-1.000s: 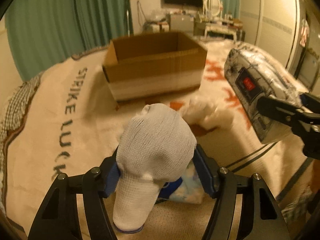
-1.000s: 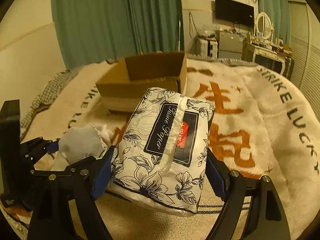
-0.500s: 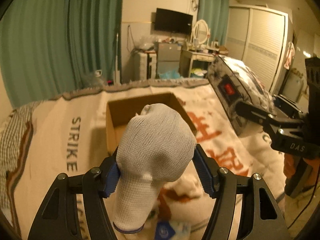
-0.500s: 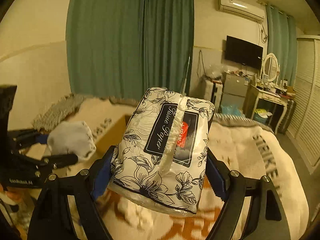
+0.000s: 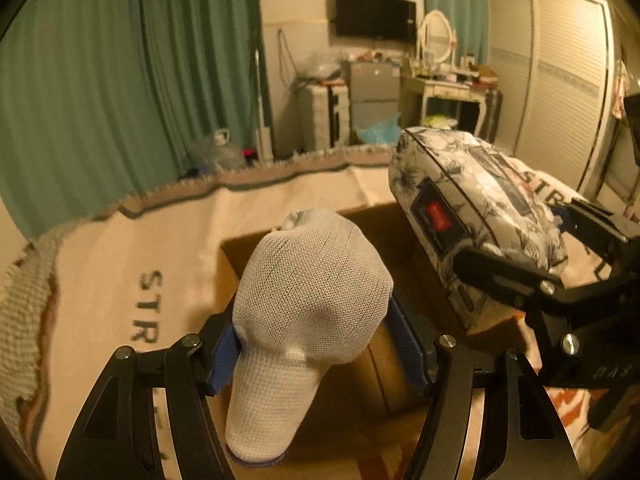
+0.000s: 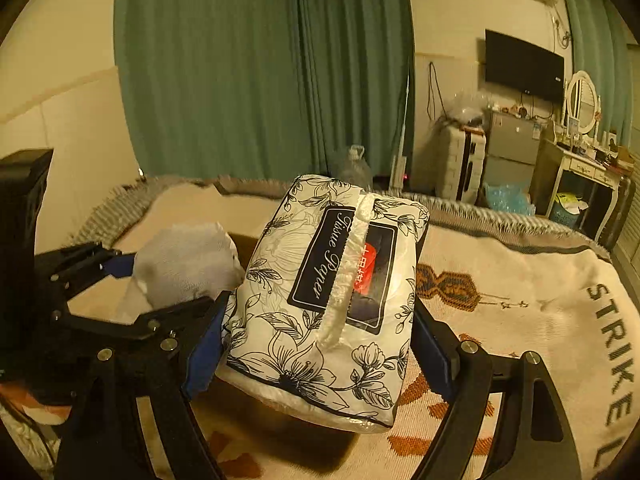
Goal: Organize soft objects
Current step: 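Carry both items over the cardboard box and open both tools to drop them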
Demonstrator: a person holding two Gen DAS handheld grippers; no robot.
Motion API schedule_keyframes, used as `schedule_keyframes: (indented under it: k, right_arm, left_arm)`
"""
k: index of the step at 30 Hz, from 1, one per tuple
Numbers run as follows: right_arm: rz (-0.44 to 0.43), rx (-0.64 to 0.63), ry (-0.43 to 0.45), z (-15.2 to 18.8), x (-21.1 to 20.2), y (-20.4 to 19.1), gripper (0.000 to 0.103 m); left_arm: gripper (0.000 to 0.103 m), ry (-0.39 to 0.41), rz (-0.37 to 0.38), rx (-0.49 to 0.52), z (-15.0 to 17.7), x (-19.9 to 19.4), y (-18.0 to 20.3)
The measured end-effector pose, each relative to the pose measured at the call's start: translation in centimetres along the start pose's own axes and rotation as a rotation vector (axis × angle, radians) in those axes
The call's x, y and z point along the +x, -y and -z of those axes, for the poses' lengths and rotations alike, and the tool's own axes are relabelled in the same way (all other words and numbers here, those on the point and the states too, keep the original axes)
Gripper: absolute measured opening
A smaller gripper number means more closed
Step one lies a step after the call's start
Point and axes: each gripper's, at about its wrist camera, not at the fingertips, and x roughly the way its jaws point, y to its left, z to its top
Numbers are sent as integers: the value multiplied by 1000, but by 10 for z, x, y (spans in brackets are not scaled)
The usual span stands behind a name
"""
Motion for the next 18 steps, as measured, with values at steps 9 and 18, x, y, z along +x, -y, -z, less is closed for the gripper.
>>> schedule_keyframes:
  k: [9,18]
  right_arm:
    - [-20,-26,-20,15,35,3,92]
    - [54,-20,67,0,-35,-3,101]
  left_arm:
    - [78,-27,-32,22,10,28,4]
    - [80,32,-75,83,4,-31,14]
